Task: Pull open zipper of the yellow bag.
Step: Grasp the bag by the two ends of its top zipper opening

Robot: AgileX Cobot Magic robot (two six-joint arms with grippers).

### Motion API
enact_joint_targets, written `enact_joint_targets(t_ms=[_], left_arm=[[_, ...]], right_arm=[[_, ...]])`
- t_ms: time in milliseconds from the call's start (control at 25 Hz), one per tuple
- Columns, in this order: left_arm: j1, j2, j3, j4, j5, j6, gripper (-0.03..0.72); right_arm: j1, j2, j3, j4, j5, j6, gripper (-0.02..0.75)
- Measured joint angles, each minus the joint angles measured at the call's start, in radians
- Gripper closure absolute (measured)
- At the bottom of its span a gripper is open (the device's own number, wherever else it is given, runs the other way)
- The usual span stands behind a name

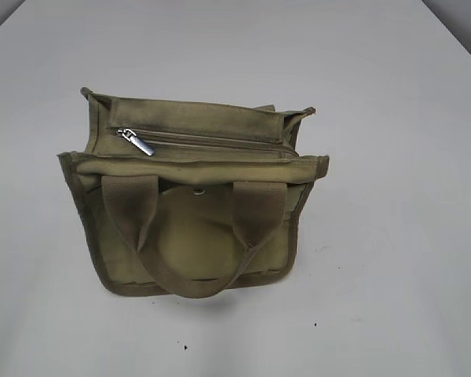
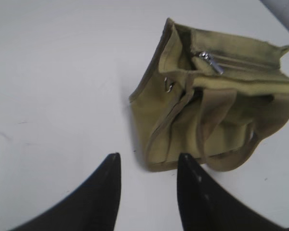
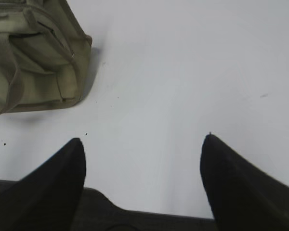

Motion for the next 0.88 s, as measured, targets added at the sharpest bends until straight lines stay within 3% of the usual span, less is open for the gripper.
enact_joint_targets(t_ms=[200, 400, 480, 600, 880], left_arm=[[0.000, 0.253, -0.011, -0.226, -0.135, 0.033, 0.366], [0.000, 0.553, -0.073, -0.541, -0.132, 0.261, 0.319], [-0.004, 0.703, -0.114, -0.607, -0.113, 0.325, 0.315], [-0.033, 0.859, -0.175, -0.638, -0.102, 0.376, 0.314], [-0.180, 1.175, -0.361, -0.618, -0.105, 0.395, 0.312]], right_arm=[[0.065, 0.170, -0.017, 0.070, -0.062, -0.086, 0.164], [0.131, 0.388, -0.078, 0.098, -0.128, -0.191, 0.164], [0.151, 0.488, -0.113, 0.102, -0.157, -0.251, 0.164], [0.190, 0.624, -0.182, 0.109, -0.207, -0.334, 0.164], [0.345, 0.960, -0.346, 0.130, -0.291, -0.403, 0.164]])
